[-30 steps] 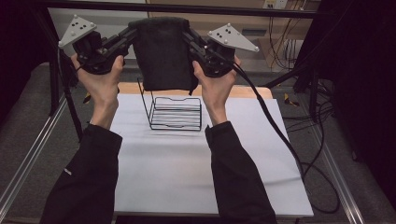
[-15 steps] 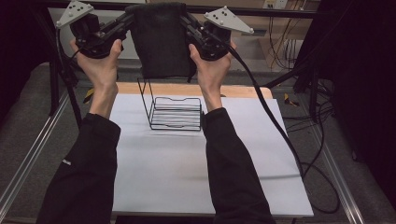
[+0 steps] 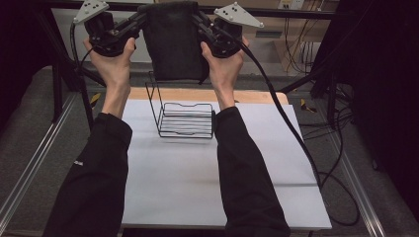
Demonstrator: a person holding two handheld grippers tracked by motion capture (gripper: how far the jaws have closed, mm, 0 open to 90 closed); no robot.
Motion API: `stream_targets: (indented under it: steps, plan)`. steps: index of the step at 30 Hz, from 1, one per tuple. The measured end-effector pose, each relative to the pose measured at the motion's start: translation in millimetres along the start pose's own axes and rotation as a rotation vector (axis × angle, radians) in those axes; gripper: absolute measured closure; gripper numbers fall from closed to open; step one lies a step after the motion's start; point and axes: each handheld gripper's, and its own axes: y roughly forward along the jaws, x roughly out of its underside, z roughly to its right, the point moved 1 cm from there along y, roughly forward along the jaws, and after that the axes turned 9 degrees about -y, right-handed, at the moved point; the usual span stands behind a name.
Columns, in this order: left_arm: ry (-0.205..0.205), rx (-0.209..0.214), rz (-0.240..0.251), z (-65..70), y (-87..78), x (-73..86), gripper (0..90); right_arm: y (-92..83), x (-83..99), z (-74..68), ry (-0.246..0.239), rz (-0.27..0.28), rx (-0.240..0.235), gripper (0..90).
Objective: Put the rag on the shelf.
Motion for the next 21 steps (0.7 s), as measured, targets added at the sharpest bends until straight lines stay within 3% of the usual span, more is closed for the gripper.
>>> stream_targets:
  steps: [10,16,21]
  plan:
    - [0.007,0.002,-0.031,-7.6,6.6,13.3,81.9,5.1,14.4,2.2,0.000,-0.035,-0.011,80.4]
    - [0.052,0.001,-0.060,-8.5,7.9,28.6,82.0,0.5,33.7,1.2,0.004,-0.074,-0.021,80.3]
    - [0.032,0.020,-0.087,-11.6,6.6,43.8,82.0,-4.1,49.3,-0.3,0.014,-0.084,-0.035,80.3]
